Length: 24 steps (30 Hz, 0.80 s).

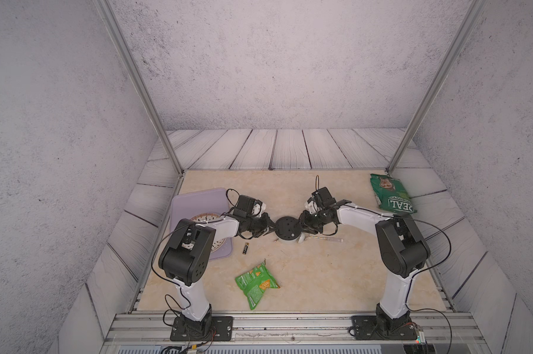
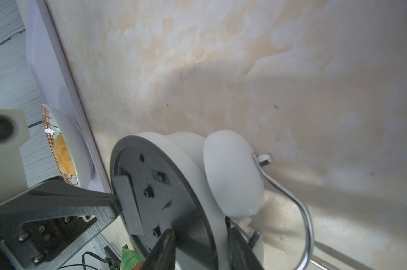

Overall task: Remove the battery from the alarm
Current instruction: Install the cover on the alarm.

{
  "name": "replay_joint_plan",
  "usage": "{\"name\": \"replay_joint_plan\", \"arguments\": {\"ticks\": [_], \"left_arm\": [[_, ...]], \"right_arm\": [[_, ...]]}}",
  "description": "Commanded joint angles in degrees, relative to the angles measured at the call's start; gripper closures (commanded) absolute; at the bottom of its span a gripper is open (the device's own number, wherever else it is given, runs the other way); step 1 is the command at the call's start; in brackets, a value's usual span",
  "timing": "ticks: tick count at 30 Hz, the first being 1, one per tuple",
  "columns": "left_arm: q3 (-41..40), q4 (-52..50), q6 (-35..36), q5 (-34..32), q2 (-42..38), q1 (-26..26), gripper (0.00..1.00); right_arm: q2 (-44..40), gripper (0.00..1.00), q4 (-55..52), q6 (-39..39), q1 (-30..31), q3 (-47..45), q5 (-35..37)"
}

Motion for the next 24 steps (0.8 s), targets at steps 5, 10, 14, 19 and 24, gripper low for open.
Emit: {"name": "replay_joint_plan", "arguments": {"ticks": [5,10,14,19,24], "left_arm": [[0.81,-0.73,0.40,1.23,1.96,-0.68,1.00],[2.84,-4.13,1.96,0.21,2.94,-0.68,1.00],[5.36,-8.88,7.44,-0.92,2.33,-0.66,1.00],[7.00,-11.36,10.46,-0.40,3.82,-0.68,1.00],[7.35,-13.26,10.95,-1.83,3.49,-0.68,0.96]], "right_arm": [[0.11,0.60,-0.21,0.77,0.31,-1.53,2.12],[0.04,0.60,-0.05,0.42,0.41,-1.84,1.73],[-0.23,0.60,0.21,-0.35,0.65,-2.19,1.60],[0.09,0.59,0.31,-0.73,0.66,-2.33,1.08],[-0.44,0.59,0.05,-0.88,0.68,-2.32,1.48]]}}
